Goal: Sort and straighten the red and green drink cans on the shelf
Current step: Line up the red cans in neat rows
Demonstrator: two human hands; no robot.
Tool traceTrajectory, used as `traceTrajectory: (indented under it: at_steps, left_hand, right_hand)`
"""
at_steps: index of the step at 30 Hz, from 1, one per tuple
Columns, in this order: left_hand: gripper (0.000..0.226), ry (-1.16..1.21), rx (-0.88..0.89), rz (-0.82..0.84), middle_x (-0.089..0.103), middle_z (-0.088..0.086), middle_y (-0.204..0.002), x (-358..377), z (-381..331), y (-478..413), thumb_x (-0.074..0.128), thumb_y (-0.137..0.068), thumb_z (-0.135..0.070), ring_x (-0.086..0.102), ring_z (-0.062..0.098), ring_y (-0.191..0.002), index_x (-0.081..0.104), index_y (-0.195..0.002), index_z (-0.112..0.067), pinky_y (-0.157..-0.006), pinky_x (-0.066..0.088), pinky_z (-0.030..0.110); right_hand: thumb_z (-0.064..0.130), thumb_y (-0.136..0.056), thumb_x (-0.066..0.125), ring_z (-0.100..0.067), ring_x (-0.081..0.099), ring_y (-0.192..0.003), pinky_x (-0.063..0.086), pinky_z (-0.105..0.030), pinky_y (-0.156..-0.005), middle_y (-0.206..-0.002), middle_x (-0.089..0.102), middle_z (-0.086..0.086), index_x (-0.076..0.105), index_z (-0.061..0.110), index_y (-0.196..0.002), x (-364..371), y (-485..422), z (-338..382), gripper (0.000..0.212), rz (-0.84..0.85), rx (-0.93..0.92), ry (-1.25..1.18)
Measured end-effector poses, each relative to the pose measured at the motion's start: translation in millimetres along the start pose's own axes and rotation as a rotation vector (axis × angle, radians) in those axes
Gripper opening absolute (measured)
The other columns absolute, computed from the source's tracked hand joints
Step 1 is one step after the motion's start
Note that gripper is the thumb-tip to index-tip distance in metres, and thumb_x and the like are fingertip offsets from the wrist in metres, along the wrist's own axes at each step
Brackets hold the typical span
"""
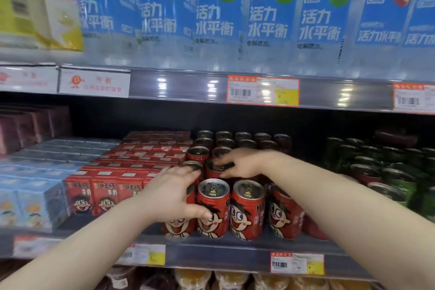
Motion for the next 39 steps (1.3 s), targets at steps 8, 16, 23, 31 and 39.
traceTrajectory:
  at_steps: [8,16,23,31,39]
  left_hand:
    - [0.095,0.03,0.067,-0.063,0.022,-0.007,-0.153,-3.9,-5.3,1.0,0.062,-0.065,-0.071,0.019,0.014,-0.141,0.028,-0.144,-0.03,-0.113,0.018,0.029]
    - [0.126,0.09,0.071,0.028,0.006,-0.007,-0.157,-2.9,-1.1,-2.3,0.02,-0.033,-0.095,0.009,0.017,-0.144,0.009,-0.146,-0.04,-0.115,0.013,0.035]
    - [0.106,0.031,0.091,0.069,0.004,-0.002,-0.158,-3.8,-11.9,-14.4,0.041,-0.064,-0.084,0.001,0.017,-0.146,0.005,-0.148,-0.03,-0.117,-0.002,0.038]
    - [0.099,-0.007,0.083,0.129,0.002,0.002,-0.159,2.4,-12.6,-12.9,0.045,-0.073,-0.076,0.005,0.02,-0.145,0.002,-0.148,-0.028,-0.116,0.006,0.035]
    - [0.103,-0.013,0.078,0.12,0.002,0.002,-0.159,4.3,-10.5,-14.6,0.048,-0.071,-0.076,0.004,0.02,-0.145,0.003,-0.148,-0.026,-0.116,0.005,0.035]
  right_hand:
    - [0.033,-0.096,0.049,-0.014,0.037,-0.135,0.026,-0.022,-0.108,-0.148,0.041,0.003,0.046,0.024,-0.138,-18.1,24.0,-16.8,0.043,0.023,0.011,-0.156]
    - [0.032,-0.098,0.043,-0.019,0.036,-0.136,0.026,-0.024,-0.107,-0.15,0.036,0.002,0.041,0.026,-0.141,-11.6,16.5,-37.4,0.044,-0.13,0.127,-0.157]
    - [0.035,-0.094,0.05,-0.019,0.046,-0.129,0.036,-0.027,-0.105,-0.144,0.047,0.001,0.05,0.025,-0.136,-10.8,-15.2,-12.2,0.042,-0.127,0.095,-0.198]
    - [0.031,-0.085,0.065,-0.019,0.044,-0.129,0.034,-0.023,-0.097,-0.145,0.043,0.0,0.04,0.023,-0.141,-20.4,-31.6,-15.7,0.061,-0.009,0.109,-0.175]
    - [0.016,-0.087,0.057,-0.022,0.049,-0.12,0.041,-0.028,-0.098,-0.135,0.05,-0.007,0.053,0.019,-0.127,-21.1,-64.1,-0.6,0.04,-0.139,0.038,-0.112]
Point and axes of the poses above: each hand's wrist, its own y-axis away from the middle knuckle, its own x-axis out of the palm, z = x × y, the point moved 8 cm from there along -y, towards the middle knuckle
